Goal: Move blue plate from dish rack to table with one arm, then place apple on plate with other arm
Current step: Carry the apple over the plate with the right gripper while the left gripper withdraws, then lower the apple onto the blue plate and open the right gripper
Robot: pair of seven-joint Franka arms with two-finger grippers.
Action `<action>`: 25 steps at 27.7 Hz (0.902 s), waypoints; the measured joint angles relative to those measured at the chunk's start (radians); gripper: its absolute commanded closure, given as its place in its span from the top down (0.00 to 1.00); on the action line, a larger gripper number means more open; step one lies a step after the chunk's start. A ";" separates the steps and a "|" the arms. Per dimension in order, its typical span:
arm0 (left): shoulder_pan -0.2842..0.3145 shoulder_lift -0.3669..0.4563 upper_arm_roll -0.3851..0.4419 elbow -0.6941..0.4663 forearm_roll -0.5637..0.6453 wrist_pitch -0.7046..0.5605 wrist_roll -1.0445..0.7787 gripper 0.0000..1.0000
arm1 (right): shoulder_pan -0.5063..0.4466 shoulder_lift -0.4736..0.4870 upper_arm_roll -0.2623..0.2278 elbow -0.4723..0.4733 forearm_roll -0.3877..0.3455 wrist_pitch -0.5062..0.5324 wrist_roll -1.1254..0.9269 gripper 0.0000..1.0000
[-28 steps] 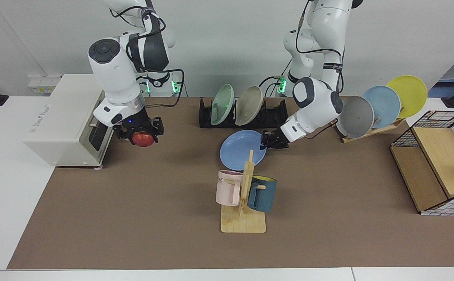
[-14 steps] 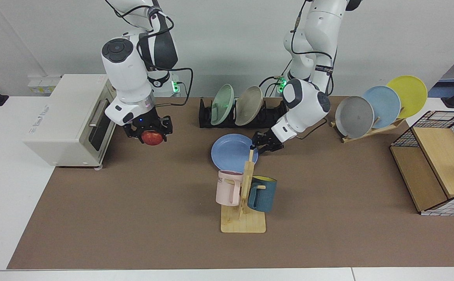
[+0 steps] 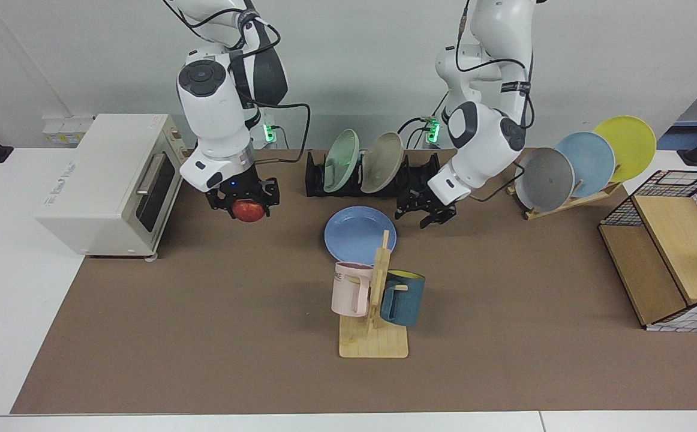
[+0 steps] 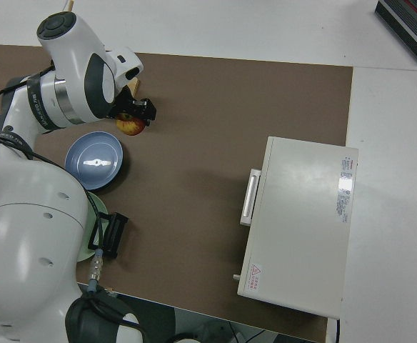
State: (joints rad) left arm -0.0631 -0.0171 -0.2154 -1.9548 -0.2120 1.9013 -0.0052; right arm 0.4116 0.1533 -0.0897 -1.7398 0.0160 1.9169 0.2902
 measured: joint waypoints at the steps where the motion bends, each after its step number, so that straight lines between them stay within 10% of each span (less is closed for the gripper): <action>1: 0.003 -0.012 0.003 0.032 0.028 -0.057 -0.006 0.99 | 0.012 0.005 0.000 0.000 0.000 0.002 0.020 0.00; 13: 0.034 -0.031 0.011 0.318 0.181 -0.365 -0.021 0.99 | 0.155 0.130 0.002 0.032 0.023 0.108 0.272 0.00; 25: 0.044 -0.004 0.010 0.380 0.193 -0.388 -0.021 1.00 | 0.279 0.295 0.002 0.109 0.033 0.184 0.431 0.00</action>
State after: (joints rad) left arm -0.0189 -0.0214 -0.2055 -1.5753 -0.0186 1.5128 -0.0258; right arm 0.6909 0.4481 -0.0876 -1.6306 0.0492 2.1005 0.7209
